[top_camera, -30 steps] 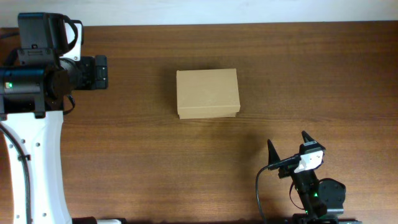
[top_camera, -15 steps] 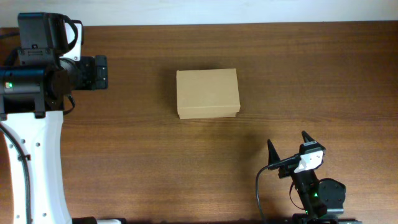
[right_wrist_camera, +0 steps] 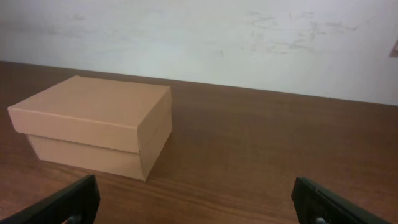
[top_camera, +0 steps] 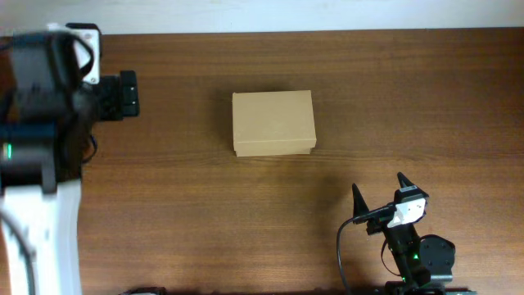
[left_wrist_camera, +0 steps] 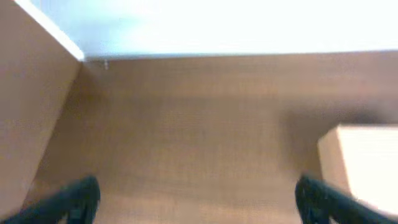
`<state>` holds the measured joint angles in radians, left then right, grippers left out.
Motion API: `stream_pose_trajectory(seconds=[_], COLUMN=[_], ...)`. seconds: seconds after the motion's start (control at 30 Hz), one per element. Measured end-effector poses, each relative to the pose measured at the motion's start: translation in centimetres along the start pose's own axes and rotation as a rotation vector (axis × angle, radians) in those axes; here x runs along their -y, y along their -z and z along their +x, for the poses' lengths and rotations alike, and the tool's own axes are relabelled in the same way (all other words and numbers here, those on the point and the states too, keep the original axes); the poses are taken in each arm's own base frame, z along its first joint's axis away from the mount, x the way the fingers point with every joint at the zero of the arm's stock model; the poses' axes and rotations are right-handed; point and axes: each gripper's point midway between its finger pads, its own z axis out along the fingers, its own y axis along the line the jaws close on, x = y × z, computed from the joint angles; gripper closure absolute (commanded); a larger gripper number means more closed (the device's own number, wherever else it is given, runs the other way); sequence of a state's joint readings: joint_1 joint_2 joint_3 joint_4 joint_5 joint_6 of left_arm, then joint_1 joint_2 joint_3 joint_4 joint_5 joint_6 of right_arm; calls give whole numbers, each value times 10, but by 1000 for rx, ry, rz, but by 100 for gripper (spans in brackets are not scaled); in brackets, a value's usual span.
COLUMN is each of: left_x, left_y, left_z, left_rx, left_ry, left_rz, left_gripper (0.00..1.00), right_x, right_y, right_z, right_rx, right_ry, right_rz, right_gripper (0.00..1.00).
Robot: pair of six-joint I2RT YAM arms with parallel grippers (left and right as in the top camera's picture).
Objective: Pack container
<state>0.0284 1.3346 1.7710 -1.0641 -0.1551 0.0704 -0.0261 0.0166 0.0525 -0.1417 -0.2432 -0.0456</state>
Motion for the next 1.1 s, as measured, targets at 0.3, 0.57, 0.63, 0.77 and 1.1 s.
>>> stream_pose_trajectory(seconds=[0.3, 0.57, 0.63, 0.77, 1.1], left_x=[19, 44, 48, 53, 57], left_y=[48, -6, -16, -28, -36], left_z=[34, 144, 164, 197, 230], left_rx=[452, 476, 482, 504, 560], left_ry=[38, 28, 27, 28, 30], left_rz=[104, 153, 156, 159, 157], left_gripper=[0, 0, 0, 0, 0], right_x=[1, 1, 1, 1, 2], right_y=[0, 0, 0, 0, 0], right_z=[0, 1, 1, 1, 1], right_rx=[0, -1, -1, -1, -2], right_ry=[0, 0, 0, 0, 0], right_rz=[4, 7, 8, 8, 10], right_gripper=[1, 1, 1, 1, 1])
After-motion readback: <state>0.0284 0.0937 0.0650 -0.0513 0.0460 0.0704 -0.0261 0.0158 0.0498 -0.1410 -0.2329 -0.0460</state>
